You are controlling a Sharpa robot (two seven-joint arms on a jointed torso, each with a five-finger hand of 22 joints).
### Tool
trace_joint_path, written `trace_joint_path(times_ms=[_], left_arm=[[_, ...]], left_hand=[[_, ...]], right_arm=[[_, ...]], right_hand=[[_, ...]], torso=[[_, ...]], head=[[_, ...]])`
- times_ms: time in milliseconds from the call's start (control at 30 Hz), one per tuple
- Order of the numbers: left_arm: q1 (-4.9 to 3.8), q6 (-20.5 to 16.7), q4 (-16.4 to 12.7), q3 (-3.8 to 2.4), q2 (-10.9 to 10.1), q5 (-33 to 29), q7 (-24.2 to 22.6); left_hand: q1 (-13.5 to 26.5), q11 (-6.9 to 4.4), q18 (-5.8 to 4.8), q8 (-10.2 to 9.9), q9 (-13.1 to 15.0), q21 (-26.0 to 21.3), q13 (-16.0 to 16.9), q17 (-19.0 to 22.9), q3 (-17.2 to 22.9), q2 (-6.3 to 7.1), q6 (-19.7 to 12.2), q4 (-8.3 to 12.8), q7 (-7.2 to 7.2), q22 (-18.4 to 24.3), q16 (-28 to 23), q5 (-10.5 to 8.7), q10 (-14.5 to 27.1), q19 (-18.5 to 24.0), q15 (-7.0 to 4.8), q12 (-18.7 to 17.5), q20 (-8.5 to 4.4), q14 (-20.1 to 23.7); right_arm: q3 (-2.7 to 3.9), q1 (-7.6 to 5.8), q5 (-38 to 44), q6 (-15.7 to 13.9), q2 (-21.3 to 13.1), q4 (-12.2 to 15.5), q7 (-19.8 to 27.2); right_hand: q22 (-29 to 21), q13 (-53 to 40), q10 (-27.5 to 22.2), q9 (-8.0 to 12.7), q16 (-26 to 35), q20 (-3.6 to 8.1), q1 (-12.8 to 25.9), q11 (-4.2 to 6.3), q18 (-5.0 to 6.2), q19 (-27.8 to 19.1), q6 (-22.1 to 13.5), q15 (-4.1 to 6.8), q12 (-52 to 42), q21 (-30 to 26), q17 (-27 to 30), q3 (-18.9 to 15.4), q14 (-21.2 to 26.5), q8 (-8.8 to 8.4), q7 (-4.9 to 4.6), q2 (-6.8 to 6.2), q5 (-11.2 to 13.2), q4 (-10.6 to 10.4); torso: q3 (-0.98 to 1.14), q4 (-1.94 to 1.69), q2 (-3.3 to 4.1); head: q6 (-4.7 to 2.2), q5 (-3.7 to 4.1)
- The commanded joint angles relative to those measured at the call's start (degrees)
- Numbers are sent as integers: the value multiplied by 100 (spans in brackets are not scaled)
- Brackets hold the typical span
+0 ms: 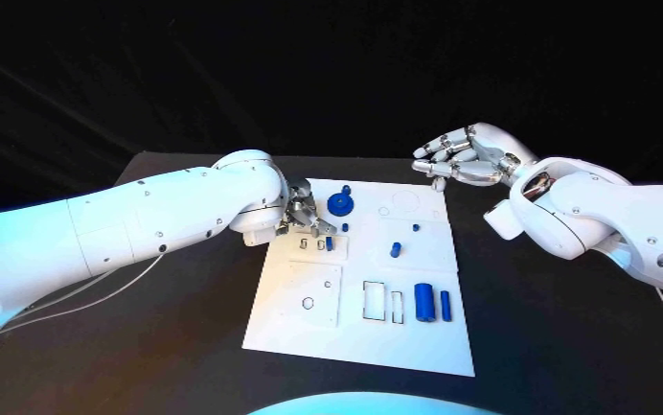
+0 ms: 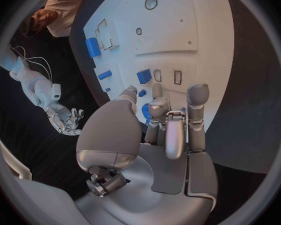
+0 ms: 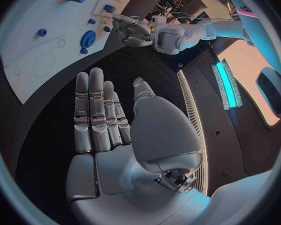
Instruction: Assemble the parts on the task board
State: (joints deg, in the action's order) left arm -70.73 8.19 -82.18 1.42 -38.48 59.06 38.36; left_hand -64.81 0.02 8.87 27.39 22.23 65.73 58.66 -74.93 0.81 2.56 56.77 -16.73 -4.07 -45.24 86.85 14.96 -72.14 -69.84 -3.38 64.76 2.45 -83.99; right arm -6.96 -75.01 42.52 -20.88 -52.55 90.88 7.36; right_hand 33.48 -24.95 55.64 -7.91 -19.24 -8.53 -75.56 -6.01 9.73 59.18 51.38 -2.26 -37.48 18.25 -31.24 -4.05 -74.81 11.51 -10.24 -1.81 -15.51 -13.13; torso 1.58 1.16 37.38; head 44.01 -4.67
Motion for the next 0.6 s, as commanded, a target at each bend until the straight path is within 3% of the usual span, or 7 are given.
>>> trace_joint_path(times_ms=[33,200,600], left_arm=[[-8,208,15,1,33,42,55],[-9,244,47,3,86,70,66],[-8,381,224,18,226,77,15]], left_hand=[[1,-9,-90,35,14,46,10,-1060,-50,-81,-56,-5,6,-28,38,-15,-37,-48,-11,23,-15,-472],[1,-8,-92,39,20,59,8,-1079,-60,-81,-62,-3,6,-44,50,-16,-35,-51,-10,22,-15,-477],[-9,-7,-97,51,37,94,7,-1092,-83,-88,-80,0,4,-86,59,-14,-30,-55,-9,21,-14,-480]], right_arm=[[-2,16,241,-36,31,-30,82],[-3,42,275,-44,64,-63,80],[-3,76,286,-26,98,-91,76]], right_hand=[[-27,27,15,10,48,-46,26,-11,75,18,-27,-11,28,-34,0,-49,-54,29,-22,44,68,-1],[-52,52,17,13,90,-49,26,-13,75,29,-31,-13,23,-52,-5,-78,-72,34,-23,57,126,-8],[-65,65,17,14,112,-50,25,-14,75,34,-33,-13,20,-62,-8,-91,-81,37,-24,70,152,-12]], torso=[[2,-5,-1],[6,-18,6],[7,-8,5]], head=[[15,13],[25,10],[51,26]])
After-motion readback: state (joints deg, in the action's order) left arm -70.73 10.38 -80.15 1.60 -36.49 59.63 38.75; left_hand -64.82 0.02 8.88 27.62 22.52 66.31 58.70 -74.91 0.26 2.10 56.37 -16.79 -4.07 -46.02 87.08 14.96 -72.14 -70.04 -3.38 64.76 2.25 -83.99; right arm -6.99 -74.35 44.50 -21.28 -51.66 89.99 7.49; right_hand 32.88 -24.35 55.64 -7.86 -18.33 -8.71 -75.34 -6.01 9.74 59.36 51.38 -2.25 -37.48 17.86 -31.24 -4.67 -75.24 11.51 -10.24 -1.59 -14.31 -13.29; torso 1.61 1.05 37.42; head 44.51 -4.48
